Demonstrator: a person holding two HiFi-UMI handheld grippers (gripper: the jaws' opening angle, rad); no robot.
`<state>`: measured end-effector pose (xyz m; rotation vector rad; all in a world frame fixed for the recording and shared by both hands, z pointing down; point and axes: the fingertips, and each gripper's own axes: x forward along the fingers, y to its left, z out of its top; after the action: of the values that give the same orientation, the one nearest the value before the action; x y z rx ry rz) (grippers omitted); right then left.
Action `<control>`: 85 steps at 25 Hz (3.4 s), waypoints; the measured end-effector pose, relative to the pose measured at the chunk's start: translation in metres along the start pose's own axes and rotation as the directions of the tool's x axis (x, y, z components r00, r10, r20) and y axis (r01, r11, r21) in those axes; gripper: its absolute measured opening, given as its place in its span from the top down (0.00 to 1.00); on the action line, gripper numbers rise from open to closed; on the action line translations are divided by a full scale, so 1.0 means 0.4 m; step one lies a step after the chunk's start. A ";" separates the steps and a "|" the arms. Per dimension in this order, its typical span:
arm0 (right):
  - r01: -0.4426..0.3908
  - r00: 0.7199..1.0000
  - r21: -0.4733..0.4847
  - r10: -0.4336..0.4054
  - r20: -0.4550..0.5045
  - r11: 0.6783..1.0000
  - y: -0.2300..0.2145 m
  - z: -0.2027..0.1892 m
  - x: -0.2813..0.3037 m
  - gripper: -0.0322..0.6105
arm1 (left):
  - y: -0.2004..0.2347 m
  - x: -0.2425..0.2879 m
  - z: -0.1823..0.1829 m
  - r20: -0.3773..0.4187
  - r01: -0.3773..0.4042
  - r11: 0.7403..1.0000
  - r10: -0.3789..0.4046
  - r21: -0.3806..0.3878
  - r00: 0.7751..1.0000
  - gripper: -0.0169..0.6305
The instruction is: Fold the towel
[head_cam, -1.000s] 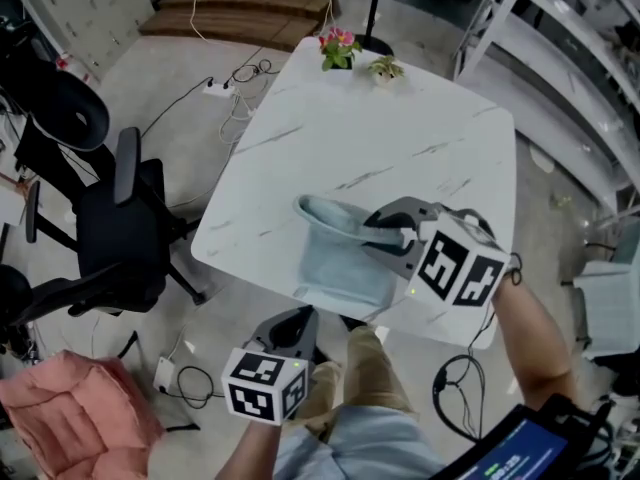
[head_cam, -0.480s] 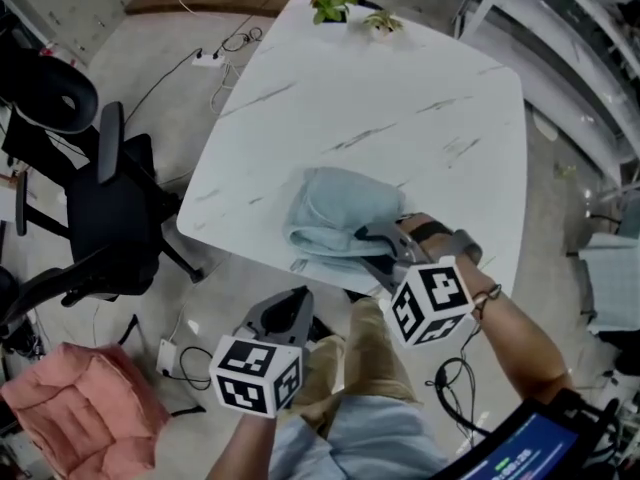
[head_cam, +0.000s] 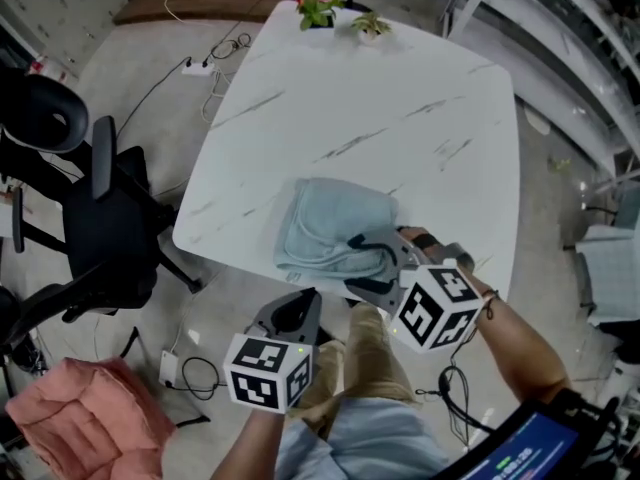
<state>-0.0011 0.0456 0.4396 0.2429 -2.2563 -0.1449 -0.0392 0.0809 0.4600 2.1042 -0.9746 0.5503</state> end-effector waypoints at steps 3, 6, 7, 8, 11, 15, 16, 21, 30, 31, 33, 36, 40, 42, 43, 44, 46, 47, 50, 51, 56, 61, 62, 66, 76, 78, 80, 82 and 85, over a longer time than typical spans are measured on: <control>-0.049 0.995 0.144 0.036 0.090 0.988 -0.029 0.030 -0.052 0.56 | -0.018 0.027 -0.002 -0.012 0.024 1.000 -0.024 0.013 1.000 0.96; -0.092 0.994 0.217 0.077 0.074 0.972 -0.038 0.011 -0.050 0.56 | -0.028 0.060 -0.006 -0.024 0.046 0.999 -0.046 0.021 0.999 0.96; -0.104 0.994 0.235 0.094 0.054 0.966 -0.034 -0.002 -0.038 0.56 | -0.027 0.070 -0.006 -0.028 0.050 0.998 -0.050 0.022 0.998 0.96; -0.119 0.993 0.254 0.114 0.034 0.960 -0.027 -0.015 -0.025 0.58 | -0.025 0.080 -0.005 -0.031 0.052 0.998 -0.052 0.023 0.998 0.96; -0.161 0.986 0.266 0.164 0.009 0.950 -0.005 -0.033 -0.004 0.74 | -0.019 0.107 0.000 -0.047 0.052 0.998 -0.051 0.025 0.998 0.96; -0.069 0.998 0.098 0.070 -0.005 0.993 -0.029 -0.012 -0.033 0.85 | -0.031 0.126 0.010 -0.055 0.057 0.998 -0.056 0.026 0.997 0.96; -0.017 1.000 0.017 0.018 -0.021 1.000 -0.036 -0.011 -0.042 0.85 | -0.036 0.126 0.014 -0.051 0.061 0.998 -0.059 0.026 0.997 0.96; 0.171 0.970 -0.422 -0.227 -0.087 0.890 0.011 -0.062 -0.022 0.87 | -0.050 0.118 -0.002 -0.044 0.068 0.998 -0.067 0.007 0.997 0.96; -0.005 0.979 0.163 -0.029 0.202 0.987 0.008 0.013 -0.102 0.76 | -0.043 0.070 -0.025 -0.020 0.069 0.998 -0.068 0.006 0.997 0.96; 0.005 0.973 0.215 -0.055 0.225 0.977 -0.023 0.030 -0.115 0.81 | -0.037 0.063 -0.027 -0.010 0.063 0.998 -0.063 -0.001 0.998 0.96; 0.037 0.981 0.234 -0.080 0.178 0.972 -0.064 0.042 -0.103 0.84 | -0.024 0.054 -0.024 0.014 0.051 0.999 -0.051 -0.019 0.999 0.96; 0.032 0.994 0.163 -0.048 0.097 0.986 -0.075 0.045 -0.035 0.82 | -0.023 0.053 -0.004 0.045 0.053 0.998 -0.051 -0.036 0.998 0.96; -0.029 1.000 0.130 0.029 0.004 0.991 -0.064 0.028 0.049 0.78 | -0.020 0.088 0.020 0.046 0.058 0.998 -0.057 -0.023 0.997 0.96; -0.016 0.999 0.073 0.018 -0.027 0.997 -0.069 0.028 0.070 0.90 | -0.011 0.106 0.025 0.040 0.056 0.998 -0.055 -0.021 0.998 0.96; -0.005 1.000 0.056 0.006 -0.017 0.998 -0.072 0.041 0.065 0.90 | -0.007 0.114 0.025 0.035 0.055 0.998 -0.054 -0.020 0.998 0.96; 0.008 1.000 0.047 -0.009 0.006 0.999 -0.076 0.062 0.051 0.90 | -0.005 0.119 0.026 0.030 0.054 0.998 -0.053 -0.020 0.998 0.96; 0.035 0.998 0.021 -0.037 0.058 0.999 -0.081 0.108 0.015 0.90 | 0.002 0.129 0.028 0.025 0.053 0.998 -0.052 -0.022 0.998 0.96; 0.044 0.997 0.002 -0.044 0.070 0.999 -0.079 0.126 0.002 0.90 | 0.006 0.133 0.028 0.025 0.052 0.998 -0.051 -0.026 0.998 0.96; 0.027 0.998 -0.057 -0.024 0.063 0.998 -0.041 0.151 -0.003 0.90 | 0.012 0.142 0.034 0.028 0.043 0.998 -0.042 -0.042 0.999 0.96; 0.015 0.998 -0.071 -0.011 0.054 0.997 -0.027 0.149 0.006 0.90 | 0.012 0.145 0.039 0.029 0.038 0.998 -0.037 -0.044 0.999 0.96; 0.015 0.999 -0.096 -0.018 -0.028 0.995 -0.017 0.072 0.080 0.90 | 0.013 0.145 0.041 0.004 0.015 1.000 -0.015 -0.016 1.000 0.96; 0.039 0.997 -0.203 -0.053 -0.064 0.978 -0.007 0.013 0.129 0.90 | 0.007 0.103 0.005 -0.014 0.010 0.999 -0.011 -0.047 1.000 0.96; 0.033 0.997 -0.212 -0.045 -0.055 0.977 0.001 0.016 0.135 0.90 | 0.011 0.085 -0.002 -0.008 0.008 0.998 -0.008 -0.055 1.000 0.96; -0.099 0.991 -0.038 0.101 0.082 0.994 0.016 0.086 0.052 0.65 | 0.031 0.001 0.003 0.042 0.004 0.997 -0.001 -0.076 0.999 0.96; -0.106 0.986 0.395 0.046 0.159 0.912 0.000 -0.038 -0.083 0.70 | 0.004 -0.030 0.186 0.151 0.037 0.993 -0.054 0.112 0.987 0.96; -0.077 0.992 0.398 0.030 0.122 0.914 0.020 -0.058 -0.057 0.70 | -0.008 -0.007 0.206 0.144 0.049 0.987 -0.072 0.156 0.987 0.96; -0.026 0.996 0.353 -0.004 0.084 0.935 0.027 -0.070 -0.042 0.79 | -0.020 0.013 0.225 0.139 0.069 0.982 -0.095 0.178 0.986 0.96; 0.029 0.998 0.257 -0.041 0.042 0.966 0.032 -0.074 -0.043 0.88 | -0.035 0.032 0.233 0.125 0.087 0.975 -0.114 0.203 0.986 0.96; 0.118 0.993 0.103 -0.117 -0.010 0.988 0.033 -0.082 -0.055 0.89 | -0.055 0.062 0.215 0.080 0.117 0.964 -0.140 0.239 0.987 0.96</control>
<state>0.0364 0.0628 0.4467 0.4316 -2.2492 -0.0894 -0.0007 0.0127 0.4112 2.4052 -0.8520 0.5229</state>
